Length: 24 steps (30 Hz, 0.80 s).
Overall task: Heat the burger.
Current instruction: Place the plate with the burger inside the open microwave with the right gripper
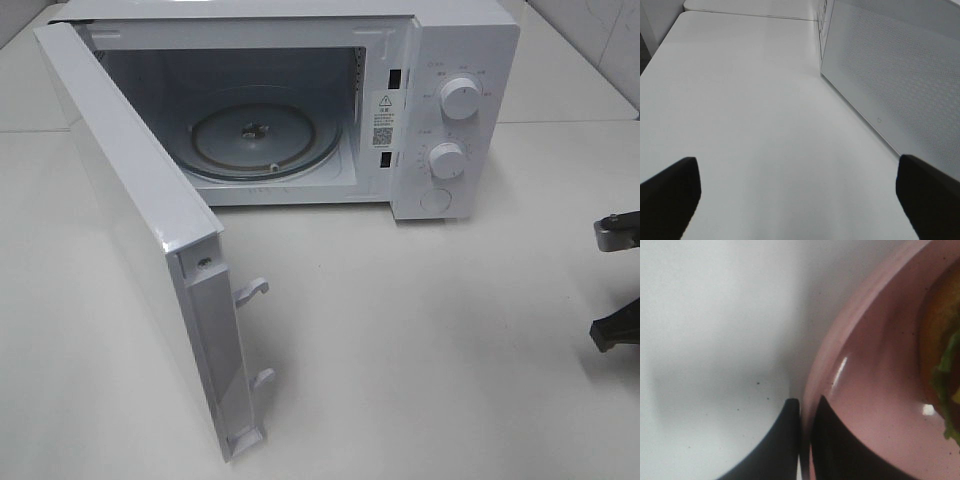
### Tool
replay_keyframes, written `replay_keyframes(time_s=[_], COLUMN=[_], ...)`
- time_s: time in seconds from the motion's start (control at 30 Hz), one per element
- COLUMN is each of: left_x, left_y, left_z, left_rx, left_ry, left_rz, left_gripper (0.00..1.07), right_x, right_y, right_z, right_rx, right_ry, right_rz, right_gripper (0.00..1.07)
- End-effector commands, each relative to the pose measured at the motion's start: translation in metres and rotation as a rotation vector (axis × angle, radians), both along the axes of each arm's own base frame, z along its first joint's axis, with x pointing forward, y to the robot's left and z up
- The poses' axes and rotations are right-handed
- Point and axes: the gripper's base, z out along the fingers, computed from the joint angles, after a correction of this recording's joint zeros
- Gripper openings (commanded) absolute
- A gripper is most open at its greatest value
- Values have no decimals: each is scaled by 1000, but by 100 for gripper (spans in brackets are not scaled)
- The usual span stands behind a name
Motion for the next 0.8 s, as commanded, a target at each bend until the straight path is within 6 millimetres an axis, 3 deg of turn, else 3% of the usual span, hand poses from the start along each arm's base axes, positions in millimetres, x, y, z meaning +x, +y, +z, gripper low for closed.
replay_keyframes(time_s=[0.03,0.8], left_x=[-1,-1], left_y=[0,0], left_z=[1,1], left_rx=[-2,-2], left_ry=[-30,-30], left_rz=[0,0], left_gripper=[98,98], right_x=[-1,-9], right_y=[3,40], right_z=[2,43], right_rx=[-6,-139], right_ry=[12,-80], right_rz=[3,209], right_gripper=[0,0])
